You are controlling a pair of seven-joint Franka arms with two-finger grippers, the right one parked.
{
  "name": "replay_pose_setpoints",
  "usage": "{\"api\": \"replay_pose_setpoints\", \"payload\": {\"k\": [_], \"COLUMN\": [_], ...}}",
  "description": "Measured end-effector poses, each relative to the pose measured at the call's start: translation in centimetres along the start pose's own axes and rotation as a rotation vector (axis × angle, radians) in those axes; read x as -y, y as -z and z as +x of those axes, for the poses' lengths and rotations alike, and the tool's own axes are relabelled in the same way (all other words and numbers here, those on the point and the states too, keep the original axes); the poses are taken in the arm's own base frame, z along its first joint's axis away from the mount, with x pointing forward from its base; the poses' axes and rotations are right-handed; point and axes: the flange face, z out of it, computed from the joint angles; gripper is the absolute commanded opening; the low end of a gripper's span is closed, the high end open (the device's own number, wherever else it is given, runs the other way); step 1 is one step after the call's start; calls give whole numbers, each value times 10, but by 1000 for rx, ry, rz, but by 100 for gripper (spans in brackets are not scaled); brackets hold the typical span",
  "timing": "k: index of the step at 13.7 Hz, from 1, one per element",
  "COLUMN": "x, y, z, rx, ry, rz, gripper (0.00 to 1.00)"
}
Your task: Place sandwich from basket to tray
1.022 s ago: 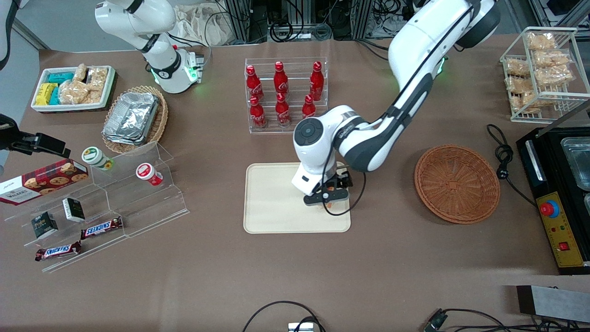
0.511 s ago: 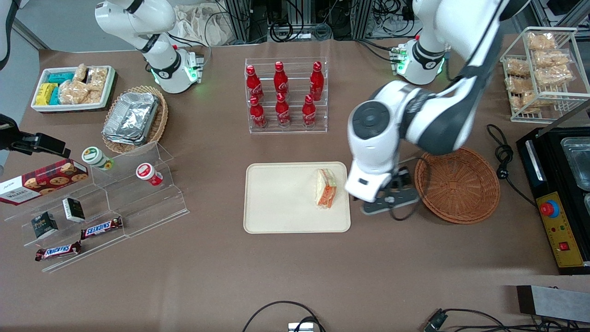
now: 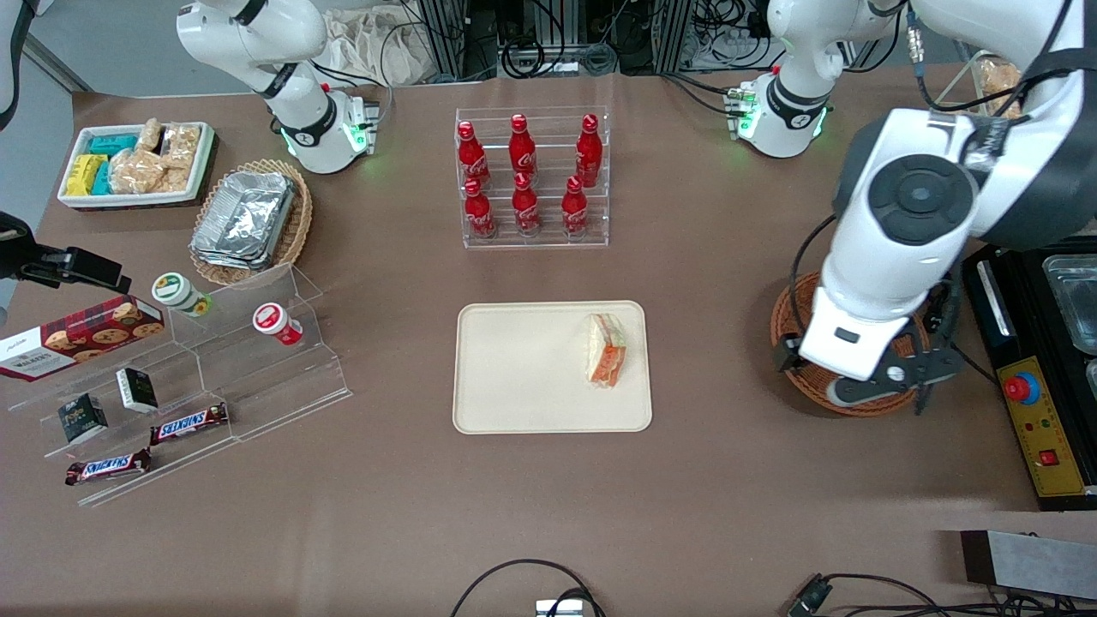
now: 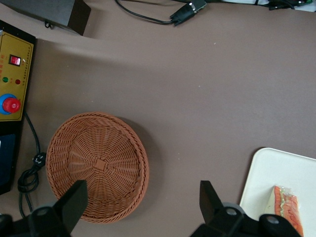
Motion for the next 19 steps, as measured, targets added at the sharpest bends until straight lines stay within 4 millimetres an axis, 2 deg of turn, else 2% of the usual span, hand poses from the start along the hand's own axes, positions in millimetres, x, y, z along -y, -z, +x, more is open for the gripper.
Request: {"api": "replay_pose_setpoints", "payload": {"k": [3, 7, 8, 12, 14, 17, 19], "x": [23, 37, 46, 106, 122, 133, 149], "y": [4, 22, 28, 58, 74, 92, 105], "z": [11, 10, 12, 18, 12, -9, -20], "rx": [18, 21, 24, 23, 15, 25, 36], "ry": [1, -76, -94, -98, -99, -148, -170], "rz": [-29, -39, -59, -154, -162, -141, -131], "gripper": [100, 100, 100, 100, 100, 100, 100]}}
